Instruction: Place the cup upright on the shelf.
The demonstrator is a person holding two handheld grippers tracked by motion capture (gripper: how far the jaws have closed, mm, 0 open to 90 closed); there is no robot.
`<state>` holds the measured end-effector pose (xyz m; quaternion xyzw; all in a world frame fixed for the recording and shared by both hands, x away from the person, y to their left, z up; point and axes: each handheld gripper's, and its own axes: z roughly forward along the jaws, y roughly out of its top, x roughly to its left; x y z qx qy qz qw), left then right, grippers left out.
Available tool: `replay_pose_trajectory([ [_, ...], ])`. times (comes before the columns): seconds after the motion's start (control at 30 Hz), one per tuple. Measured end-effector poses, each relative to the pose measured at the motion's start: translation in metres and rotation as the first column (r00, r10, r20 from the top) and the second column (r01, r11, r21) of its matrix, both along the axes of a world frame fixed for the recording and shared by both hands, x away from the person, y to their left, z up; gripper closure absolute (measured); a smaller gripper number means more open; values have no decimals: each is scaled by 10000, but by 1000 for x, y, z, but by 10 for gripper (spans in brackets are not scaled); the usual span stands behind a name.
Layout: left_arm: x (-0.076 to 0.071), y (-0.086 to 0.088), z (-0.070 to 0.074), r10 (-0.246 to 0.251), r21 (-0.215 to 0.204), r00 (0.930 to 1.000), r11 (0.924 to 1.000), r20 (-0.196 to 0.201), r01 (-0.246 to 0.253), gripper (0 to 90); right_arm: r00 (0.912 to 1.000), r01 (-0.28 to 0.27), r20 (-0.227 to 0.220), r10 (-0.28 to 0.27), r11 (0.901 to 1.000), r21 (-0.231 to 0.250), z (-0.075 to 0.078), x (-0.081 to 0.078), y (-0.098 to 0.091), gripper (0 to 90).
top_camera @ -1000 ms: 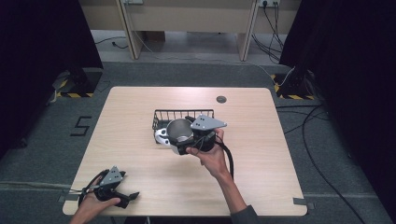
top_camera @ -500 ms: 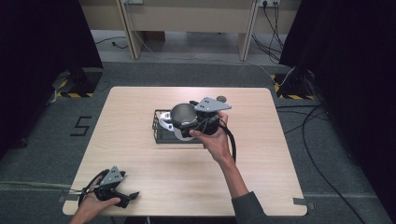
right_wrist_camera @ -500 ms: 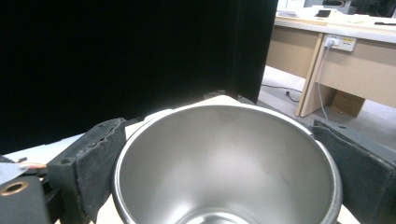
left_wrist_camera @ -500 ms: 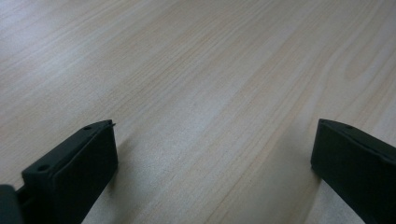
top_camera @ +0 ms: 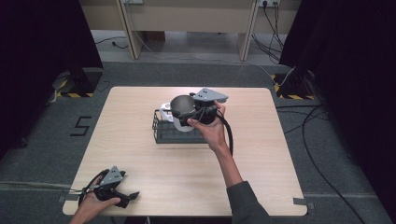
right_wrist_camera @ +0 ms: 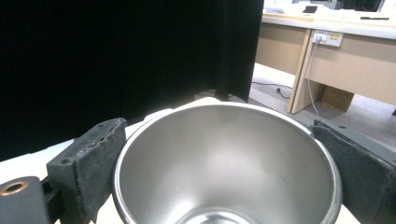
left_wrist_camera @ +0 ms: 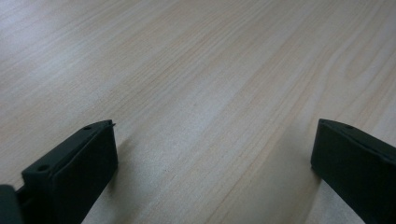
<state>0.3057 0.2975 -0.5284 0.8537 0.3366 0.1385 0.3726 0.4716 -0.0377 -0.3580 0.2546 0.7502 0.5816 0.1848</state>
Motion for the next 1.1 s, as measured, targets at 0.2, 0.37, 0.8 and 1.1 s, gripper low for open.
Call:
replay_pose_trajectory([
  [0.2,0,0,0,-6,-6,10000,10000,2,6,0,9997,223,-79,-223,9997,51,-4,16,1,63],
  [0.37,0,0,0,-17,-17,10000,10000,-2,17,0,9994,309,-178,-310,9995,-24,-7,23,1,63],
  [0.8,0,0,0,-9,-32,10000,10000,12,9,0,9986,461,-263,-463,9989,-105,-18,36,2,63],
  [1.1,0,0,0,0,-40,10000,10000,19,0,0,9980,481,-415,-485,9988,-93,-26,44,1,63],
])
